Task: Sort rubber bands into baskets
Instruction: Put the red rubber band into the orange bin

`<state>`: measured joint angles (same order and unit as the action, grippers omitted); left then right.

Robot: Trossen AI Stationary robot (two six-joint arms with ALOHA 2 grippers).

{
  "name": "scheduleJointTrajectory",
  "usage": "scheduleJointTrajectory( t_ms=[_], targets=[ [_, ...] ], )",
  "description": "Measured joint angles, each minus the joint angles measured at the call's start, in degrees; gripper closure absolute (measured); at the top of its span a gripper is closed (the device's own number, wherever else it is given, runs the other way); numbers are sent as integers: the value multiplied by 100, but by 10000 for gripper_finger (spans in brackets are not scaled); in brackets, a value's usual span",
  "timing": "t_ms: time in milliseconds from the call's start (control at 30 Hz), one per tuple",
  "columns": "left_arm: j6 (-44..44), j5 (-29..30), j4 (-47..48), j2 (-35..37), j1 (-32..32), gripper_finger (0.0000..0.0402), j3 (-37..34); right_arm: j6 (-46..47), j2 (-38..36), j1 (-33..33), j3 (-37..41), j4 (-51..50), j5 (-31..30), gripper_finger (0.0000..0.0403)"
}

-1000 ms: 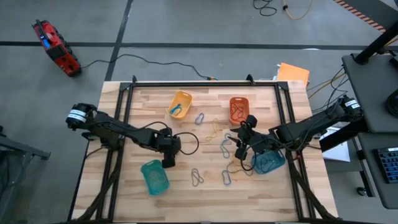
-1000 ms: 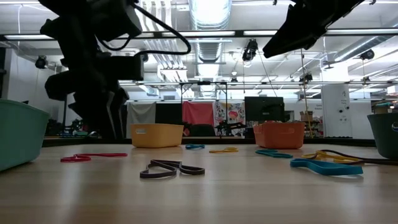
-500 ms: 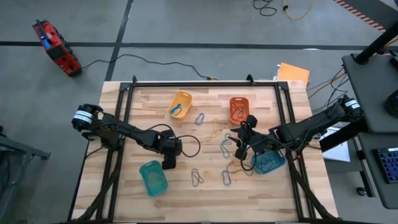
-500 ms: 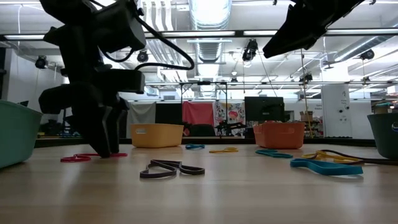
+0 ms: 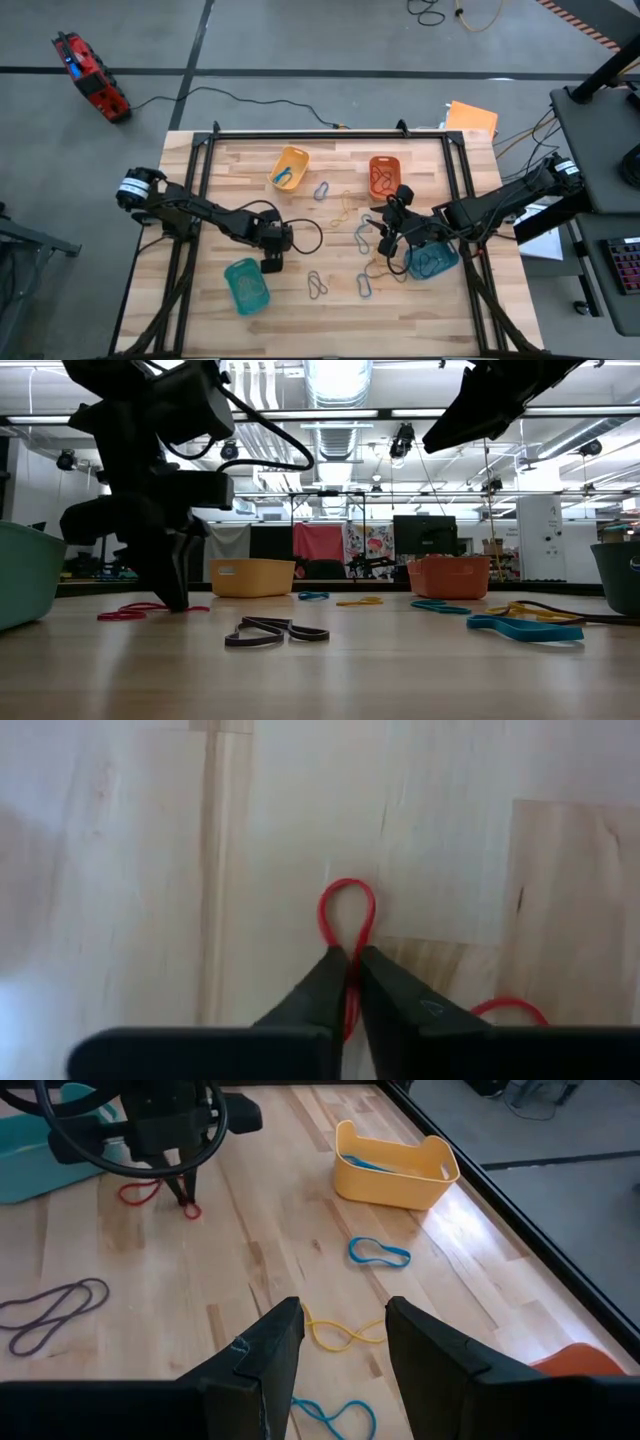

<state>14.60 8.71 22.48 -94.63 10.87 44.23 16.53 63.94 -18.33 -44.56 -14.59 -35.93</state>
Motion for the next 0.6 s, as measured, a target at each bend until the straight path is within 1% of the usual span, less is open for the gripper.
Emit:
scheduleJointTrajectory(
  t_ms=[133,267,367,500,600],
  targets=[
    [-76,191,-75,32,7,399,-11,1,0,-1,0,0,0,261],
    [-192,349,-201,246,-2,401,-43,41,2,0,0,0,-1,261],
    [-315,720,-381,581,-21,401,-34,46,1,0,0,31,-1,261],
    [-569,965,-540,1002,-7,401,-28,191,0,0,0,65,-4,261],
    [-756,1093,-878,1310,-14,402,-24,302,0,-2,0,140,-6,261]
  ],
)
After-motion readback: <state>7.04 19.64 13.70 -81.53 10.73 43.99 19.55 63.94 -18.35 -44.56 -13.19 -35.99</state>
